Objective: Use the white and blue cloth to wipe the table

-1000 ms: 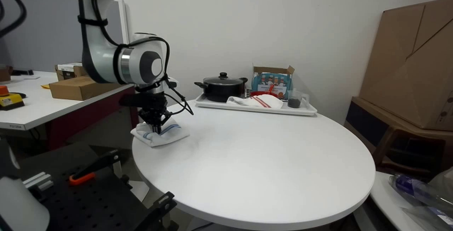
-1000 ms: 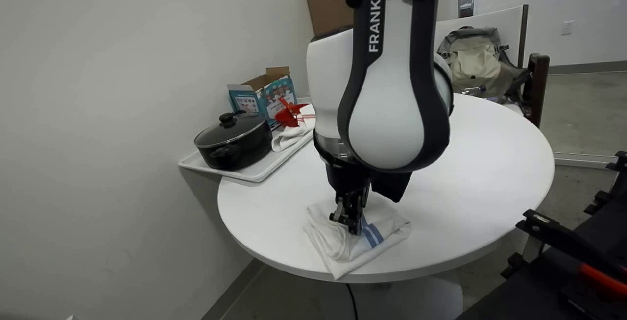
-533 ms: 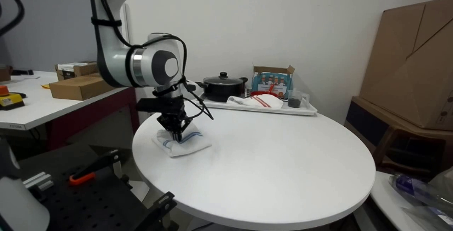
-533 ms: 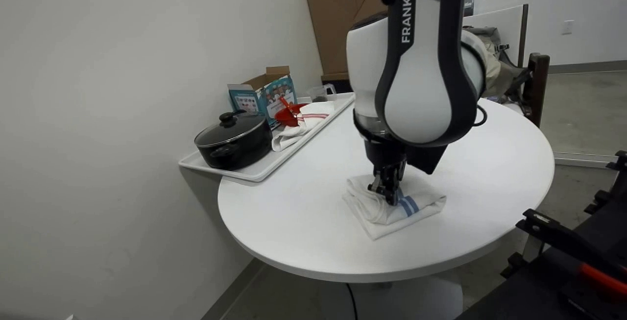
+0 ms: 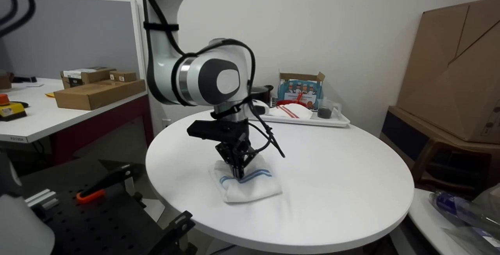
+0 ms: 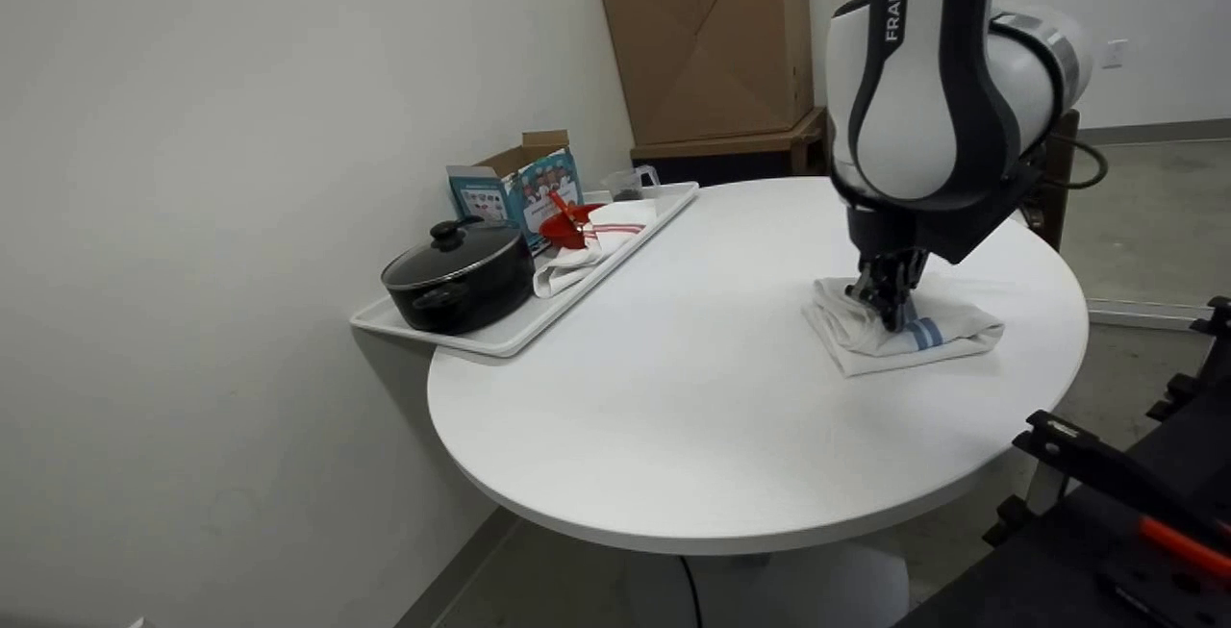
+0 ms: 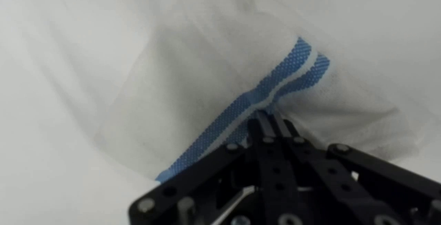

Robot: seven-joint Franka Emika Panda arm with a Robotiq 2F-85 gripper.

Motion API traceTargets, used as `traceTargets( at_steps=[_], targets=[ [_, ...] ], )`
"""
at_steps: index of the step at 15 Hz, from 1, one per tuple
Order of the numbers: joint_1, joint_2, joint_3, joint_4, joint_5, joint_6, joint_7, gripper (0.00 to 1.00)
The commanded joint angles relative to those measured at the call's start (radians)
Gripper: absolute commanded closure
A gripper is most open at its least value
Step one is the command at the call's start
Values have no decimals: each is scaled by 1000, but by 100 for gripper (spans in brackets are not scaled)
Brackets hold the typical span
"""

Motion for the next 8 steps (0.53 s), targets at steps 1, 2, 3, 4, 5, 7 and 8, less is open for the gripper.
traceTargets(
  at_steps=[1,2,3,4,5,7,8],
  targets=[
    [-131,19,-40,-4,10,8,-74,100],
    [-165,22,-56,2,10,6,-88,100],
    [-199,24,-72,8,9,2,-101,100],
    [-226,23,-84,13,11,-5,-111,100],
    [-266,26,-87,23,14,-11,-121,100],
    [-343,26,-67,58,25,-39,-134,100],
    [-378,31,-52,84,29,-50,-138,100]
  ],
)
